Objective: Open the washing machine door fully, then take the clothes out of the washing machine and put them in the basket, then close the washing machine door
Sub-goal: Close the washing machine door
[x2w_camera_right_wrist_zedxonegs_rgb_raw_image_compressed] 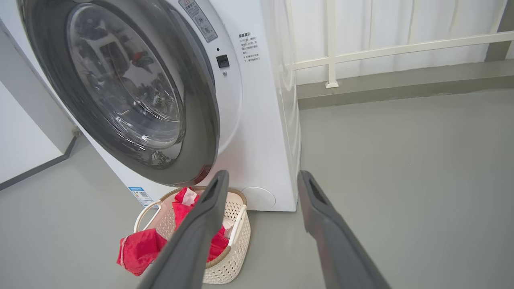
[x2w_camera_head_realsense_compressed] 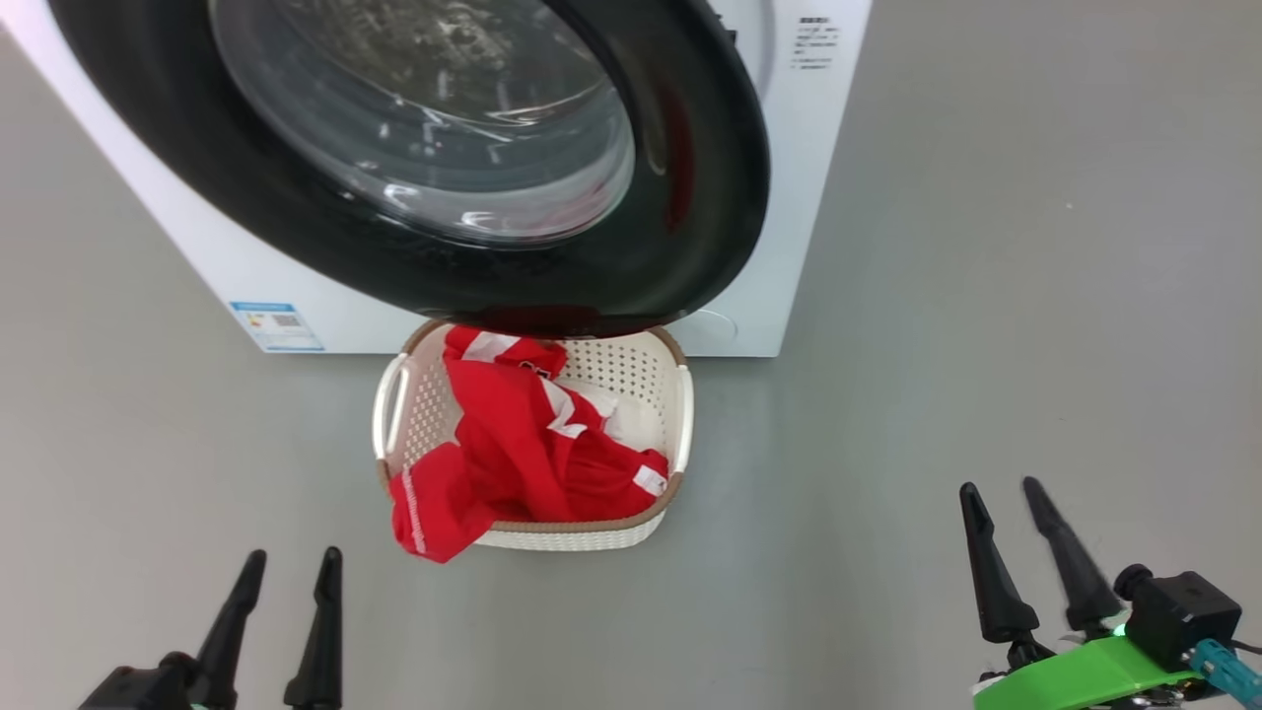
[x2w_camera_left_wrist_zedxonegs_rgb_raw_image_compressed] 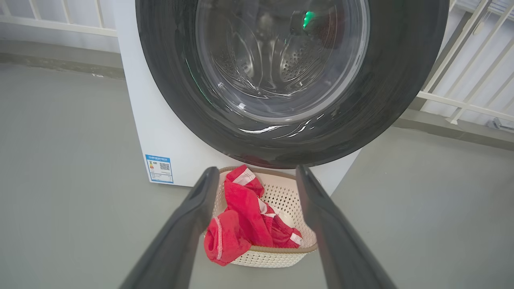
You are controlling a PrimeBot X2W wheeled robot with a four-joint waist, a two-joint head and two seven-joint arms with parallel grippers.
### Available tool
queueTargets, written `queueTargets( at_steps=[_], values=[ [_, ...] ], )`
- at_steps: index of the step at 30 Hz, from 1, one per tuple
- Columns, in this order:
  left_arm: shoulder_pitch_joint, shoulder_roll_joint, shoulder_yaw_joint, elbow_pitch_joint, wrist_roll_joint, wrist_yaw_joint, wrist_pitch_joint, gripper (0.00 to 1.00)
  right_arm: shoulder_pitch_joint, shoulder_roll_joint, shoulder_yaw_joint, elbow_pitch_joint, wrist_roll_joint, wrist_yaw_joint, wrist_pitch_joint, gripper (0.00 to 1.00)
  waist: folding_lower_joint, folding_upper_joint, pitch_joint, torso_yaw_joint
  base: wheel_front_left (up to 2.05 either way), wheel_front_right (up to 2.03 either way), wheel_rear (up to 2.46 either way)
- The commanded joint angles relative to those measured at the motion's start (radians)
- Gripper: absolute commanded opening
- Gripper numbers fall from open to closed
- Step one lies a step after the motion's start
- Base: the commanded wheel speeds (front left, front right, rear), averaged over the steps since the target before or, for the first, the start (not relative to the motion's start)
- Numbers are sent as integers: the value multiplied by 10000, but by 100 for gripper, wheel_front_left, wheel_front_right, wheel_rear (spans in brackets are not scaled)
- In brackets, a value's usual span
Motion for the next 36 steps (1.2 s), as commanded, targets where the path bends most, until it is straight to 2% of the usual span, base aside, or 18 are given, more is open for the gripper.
queueTargets(
  at_steps=[1,9,19,29,36],
  values=[
    [-199,130,304,-206,35,-52,-124,100,-142,-102,327,-253,-31,73,-65,0,0,-1,-1,125,0,0,0],
    [-303,-68,-33,-203,-43,-52,-124,100,-808,-102,835,-138,-105,73,-65,0,0,-1,60,782,0,0,0],
    [-696,-175,-503,-341,-194,-52,-124,100,-2605,-102,1335,120,-113,73,-65,0,0,-1,669,1494,0,0,0],
    [-1463,-219,-874,-464,-424,-52,-124,100,-4628,-102,1347,613,-219,73,-65,0,0,-1,1638,1931,0,0,0],
    [-1979,-238,-1127,-510,-608,-52,-124,100,-5490,-102,1175,878,-504,73,-65,0,0,-1,2295,2259,0,0,0]
  ],
)
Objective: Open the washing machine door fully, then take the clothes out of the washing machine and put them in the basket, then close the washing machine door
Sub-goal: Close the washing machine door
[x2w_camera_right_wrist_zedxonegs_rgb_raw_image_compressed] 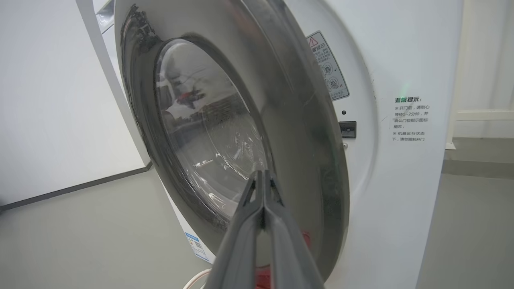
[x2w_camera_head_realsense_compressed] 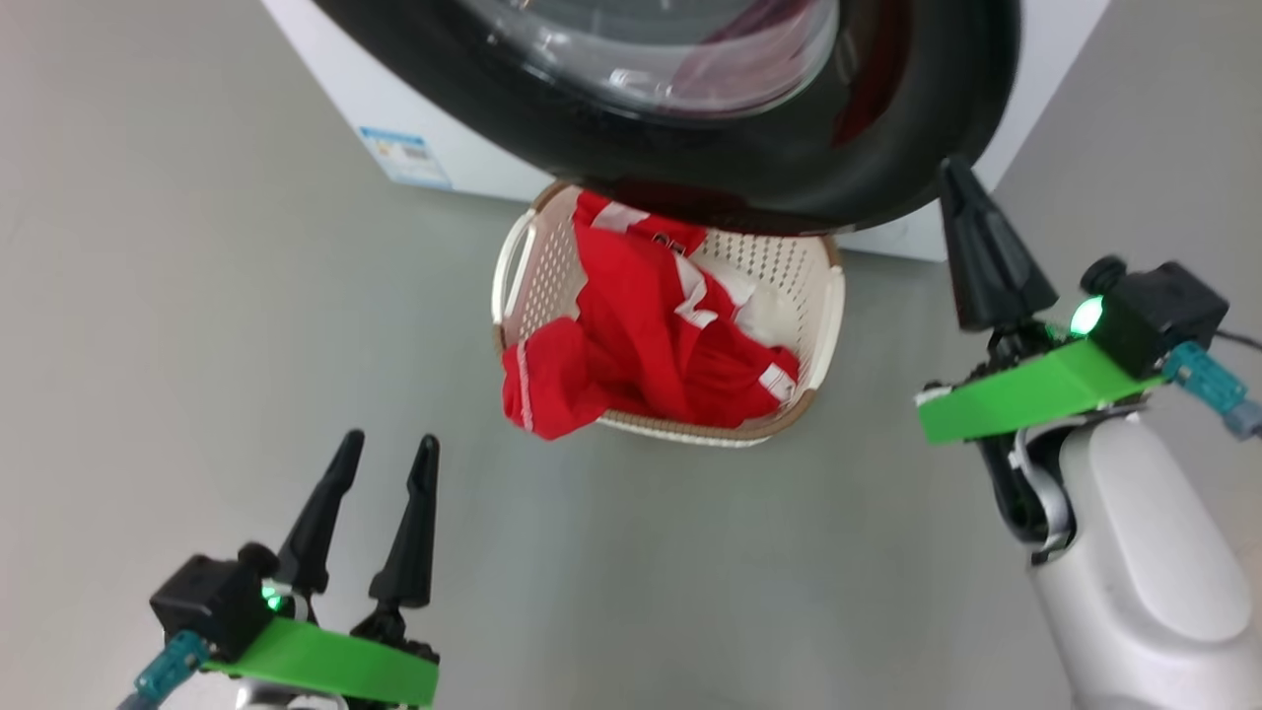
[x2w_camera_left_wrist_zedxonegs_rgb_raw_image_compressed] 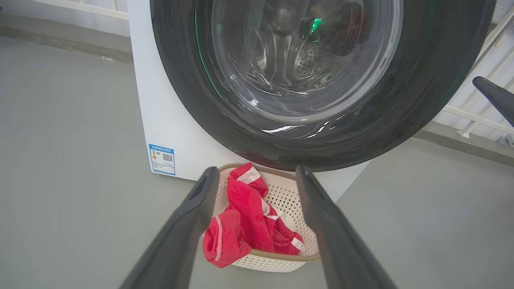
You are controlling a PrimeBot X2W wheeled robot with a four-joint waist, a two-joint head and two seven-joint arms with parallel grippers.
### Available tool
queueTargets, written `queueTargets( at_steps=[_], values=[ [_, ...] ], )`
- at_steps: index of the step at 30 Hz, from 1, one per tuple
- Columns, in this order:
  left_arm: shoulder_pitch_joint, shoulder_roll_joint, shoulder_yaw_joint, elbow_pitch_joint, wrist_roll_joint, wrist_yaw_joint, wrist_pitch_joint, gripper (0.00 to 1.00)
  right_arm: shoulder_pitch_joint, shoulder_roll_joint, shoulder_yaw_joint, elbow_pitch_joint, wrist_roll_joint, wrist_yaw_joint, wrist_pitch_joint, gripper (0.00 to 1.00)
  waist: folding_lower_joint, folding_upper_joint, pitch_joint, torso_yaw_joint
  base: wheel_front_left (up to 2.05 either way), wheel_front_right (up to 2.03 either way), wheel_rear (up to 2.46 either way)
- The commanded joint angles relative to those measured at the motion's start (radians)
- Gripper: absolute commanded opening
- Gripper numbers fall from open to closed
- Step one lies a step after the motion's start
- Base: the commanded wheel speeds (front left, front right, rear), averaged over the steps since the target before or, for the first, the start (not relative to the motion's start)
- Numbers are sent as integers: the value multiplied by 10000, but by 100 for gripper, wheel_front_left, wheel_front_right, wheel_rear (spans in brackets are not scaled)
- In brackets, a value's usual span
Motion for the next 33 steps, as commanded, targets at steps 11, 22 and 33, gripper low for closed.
queueTargets(
  at_steps=[11,22,33],
  values=[
    [-877,31,28,-319,-270,-54,-124,100,-1203,88,-526,-160,-298,73,-63,0,0,0,1250,660,0,0,0],
    [-1390,-48,-220,-395,-422,-54,-124,100,-2242,88,-1200,-267,-603,73,-63,0,0,0,2004,966,0,0,0],
    [-1786,-225,-538,-473,-590,-54,-124,100,-3380,35,-1812,-258,-930,73,-63,0,0,0,2566,1352,0,0,0]
  ],
)
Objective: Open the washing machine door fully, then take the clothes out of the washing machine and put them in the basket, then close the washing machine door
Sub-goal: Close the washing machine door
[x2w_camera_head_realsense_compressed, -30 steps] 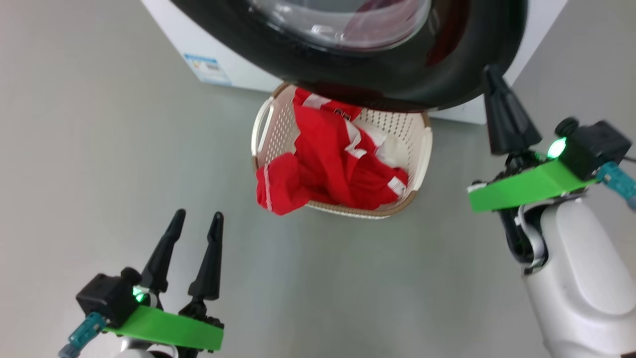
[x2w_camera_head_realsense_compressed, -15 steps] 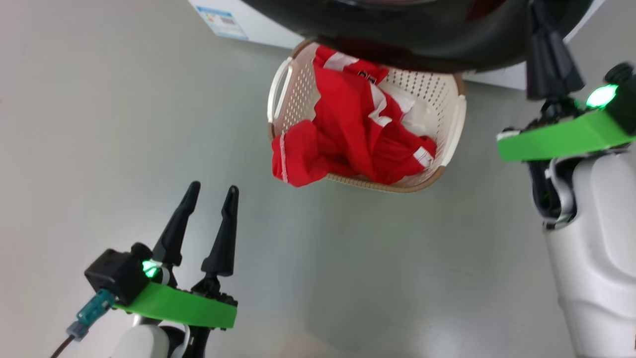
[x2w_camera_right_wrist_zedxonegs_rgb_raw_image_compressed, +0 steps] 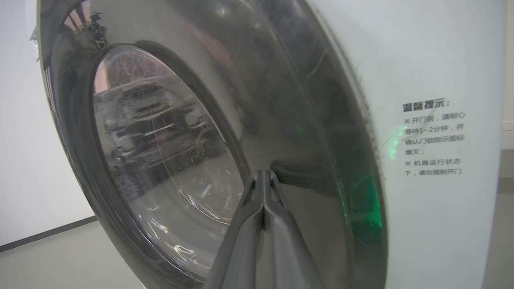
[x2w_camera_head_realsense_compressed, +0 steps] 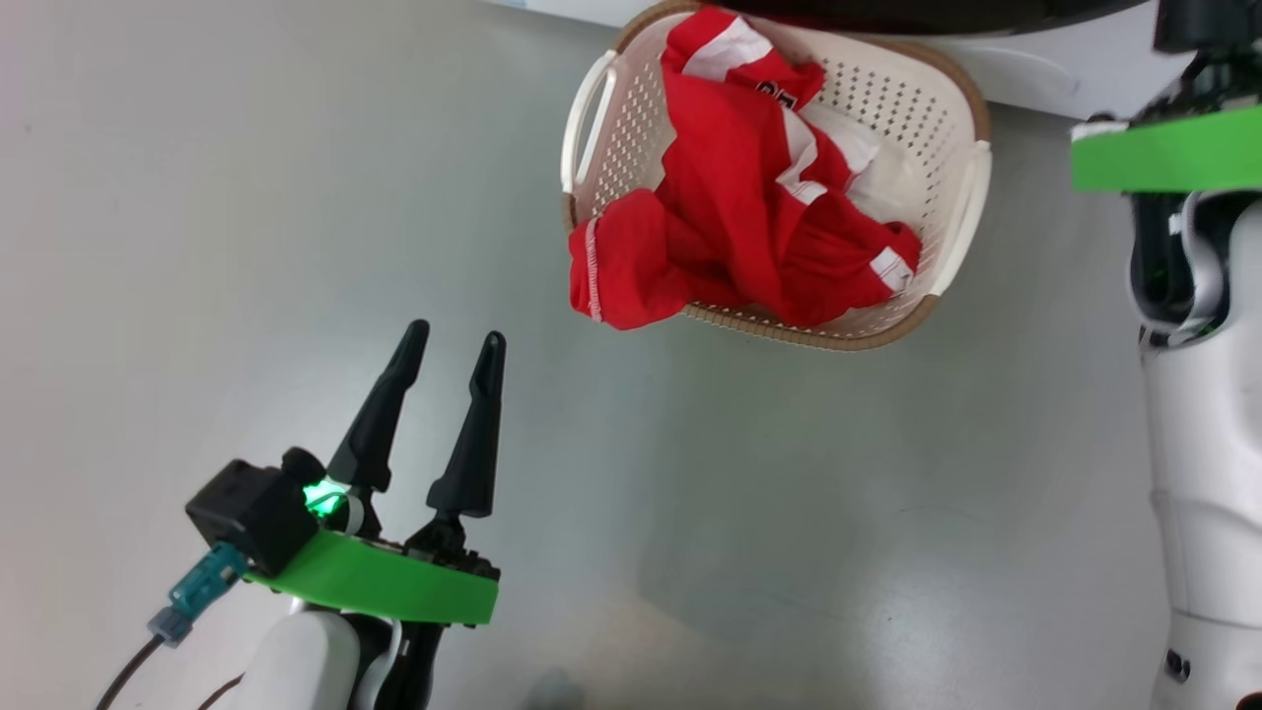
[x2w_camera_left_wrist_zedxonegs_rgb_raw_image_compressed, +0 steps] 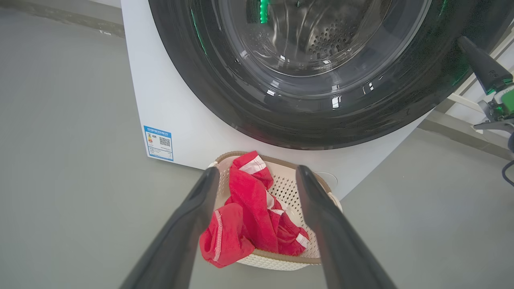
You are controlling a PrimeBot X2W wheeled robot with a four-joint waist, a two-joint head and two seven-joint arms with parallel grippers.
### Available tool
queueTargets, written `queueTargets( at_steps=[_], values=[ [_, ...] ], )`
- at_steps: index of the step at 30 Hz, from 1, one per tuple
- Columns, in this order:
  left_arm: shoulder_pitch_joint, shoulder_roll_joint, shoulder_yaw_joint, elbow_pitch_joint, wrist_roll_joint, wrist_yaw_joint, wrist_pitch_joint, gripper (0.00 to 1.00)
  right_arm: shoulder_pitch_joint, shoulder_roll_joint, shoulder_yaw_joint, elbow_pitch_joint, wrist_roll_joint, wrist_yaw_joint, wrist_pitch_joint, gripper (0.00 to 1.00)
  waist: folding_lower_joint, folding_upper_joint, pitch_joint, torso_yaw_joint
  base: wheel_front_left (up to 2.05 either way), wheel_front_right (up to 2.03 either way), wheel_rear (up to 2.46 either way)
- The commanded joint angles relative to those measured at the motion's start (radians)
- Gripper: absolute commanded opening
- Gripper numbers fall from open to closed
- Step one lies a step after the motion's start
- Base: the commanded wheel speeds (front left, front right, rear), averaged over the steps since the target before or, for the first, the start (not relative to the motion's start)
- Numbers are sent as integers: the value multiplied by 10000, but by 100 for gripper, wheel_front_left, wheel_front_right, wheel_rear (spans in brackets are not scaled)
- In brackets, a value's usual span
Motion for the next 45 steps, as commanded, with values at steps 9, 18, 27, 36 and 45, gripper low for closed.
queueTargets(
  at_steps=[9,18,27,36,45],
  values=[
    [-311,106,215,-309,-104,-52,-122,100,-1094,62,-390,-408,-94,62,-59,0,0,0,480,284,0,0,0],
    [-435,76,148,-299,-124,-52,-122,100,-1323,92,-430,-523,-14,62,-59,0,0,0,532,266,0,0,0],
    [-364,135,211,-201,-84,-52,-122,100,-612,140,-70,-508,116,62,-59,0,0,0,198,53,0,0,0],
    [-104,266,464,-74,-6,-52,-122,100,970,181,648,-341,267,62,-59,95,0,0,-436,-376,0,0,0],
    [167,486,712,55,100,-52,-122,100,2254,192,958,-259,721,62,-59,100,0,0,-1011,-863,0,0,0]
  ],
)
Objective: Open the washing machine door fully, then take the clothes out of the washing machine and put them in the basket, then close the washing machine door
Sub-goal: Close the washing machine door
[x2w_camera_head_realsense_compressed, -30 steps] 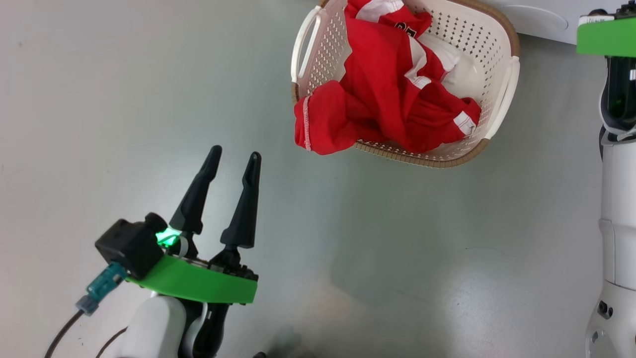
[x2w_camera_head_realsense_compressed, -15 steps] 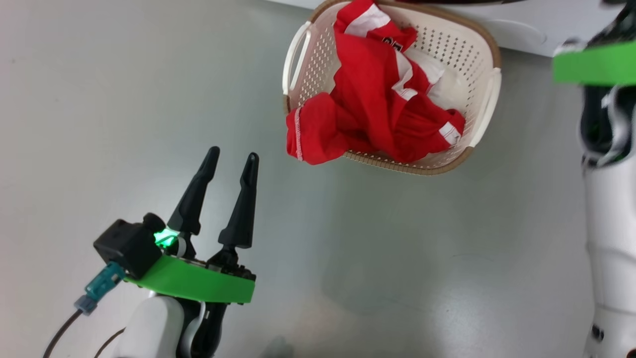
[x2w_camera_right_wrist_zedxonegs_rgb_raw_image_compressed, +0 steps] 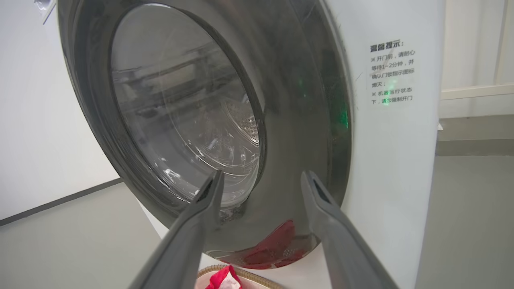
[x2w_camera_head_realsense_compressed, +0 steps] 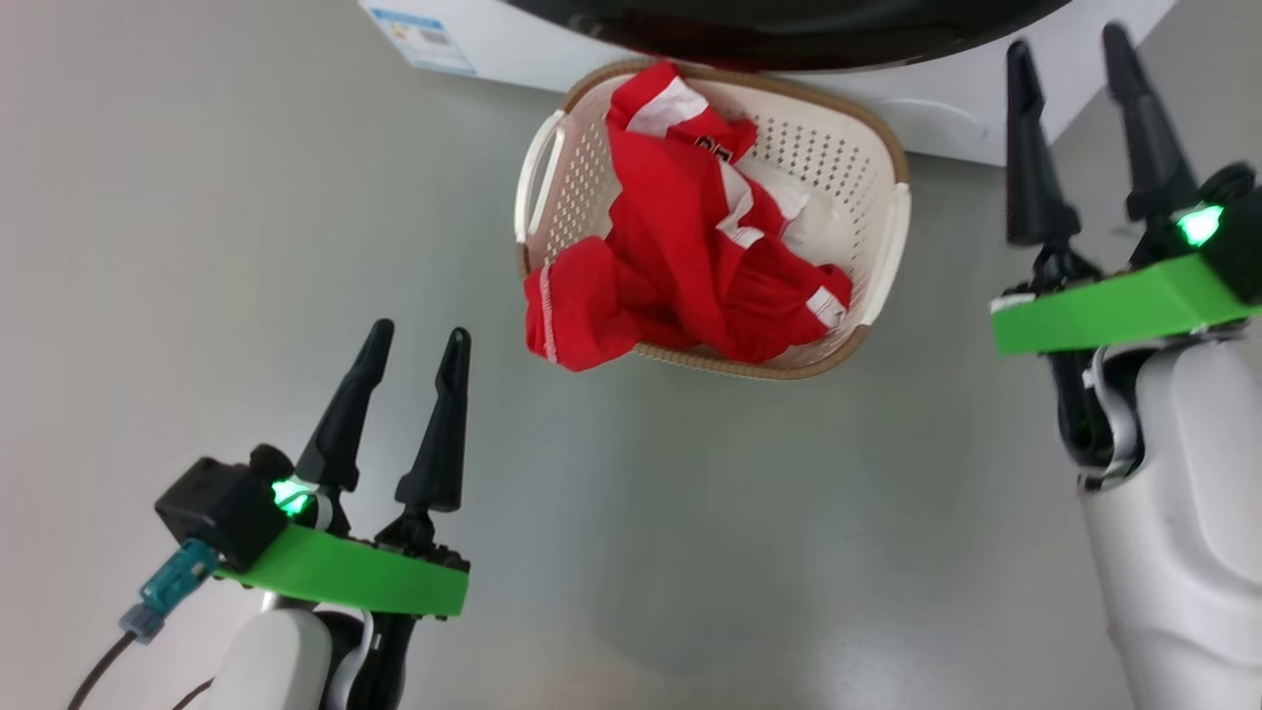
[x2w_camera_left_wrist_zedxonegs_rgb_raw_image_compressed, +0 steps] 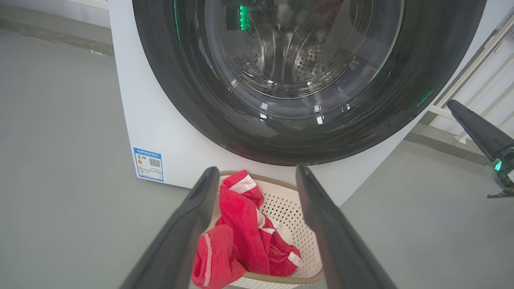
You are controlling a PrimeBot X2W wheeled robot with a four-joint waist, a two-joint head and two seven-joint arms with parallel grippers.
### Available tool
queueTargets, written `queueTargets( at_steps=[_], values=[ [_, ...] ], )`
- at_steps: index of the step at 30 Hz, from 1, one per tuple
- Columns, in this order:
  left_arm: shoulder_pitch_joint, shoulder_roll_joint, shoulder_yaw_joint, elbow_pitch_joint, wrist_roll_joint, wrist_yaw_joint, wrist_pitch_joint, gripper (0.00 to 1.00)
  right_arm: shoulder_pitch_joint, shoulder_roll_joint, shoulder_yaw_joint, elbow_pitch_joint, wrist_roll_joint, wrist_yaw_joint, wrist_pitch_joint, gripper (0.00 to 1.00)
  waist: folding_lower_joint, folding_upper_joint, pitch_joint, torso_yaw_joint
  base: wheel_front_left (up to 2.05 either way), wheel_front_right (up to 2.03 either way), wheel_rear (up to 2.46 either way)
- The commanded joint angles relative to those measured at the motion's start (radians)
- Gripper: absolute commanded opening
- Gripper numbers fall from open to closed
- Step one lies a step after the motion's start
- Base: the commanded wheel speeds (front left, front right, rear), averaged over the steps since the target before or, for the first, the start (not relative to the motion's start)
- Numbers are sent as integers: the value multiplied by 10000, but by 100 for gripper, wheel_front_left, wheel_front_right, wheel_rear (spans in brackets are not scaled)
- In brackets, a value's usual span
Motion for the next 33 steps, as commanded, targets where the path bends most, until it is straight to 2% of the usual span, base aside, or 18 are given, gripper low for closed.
queueTargets(
  at_steps=[1,19,33],
  values=[
    [264,359,410,-139,147,-54,-122,100,379,189,293,-227,243,-11,-21,100,0,0,-302,-285,0,0,0],
    [1006,689,899,201,427,-54,-122,100,2618,190,646,-490,857,-11,-21,100,0,0,-1479,-1244,0,0,0],
    [1770,947,1323,201,574,-54,-122,100,4276,190,384,-838,1177,-11,-21,100,0,0,-2302,-2077,0,0,0]
  ],
)
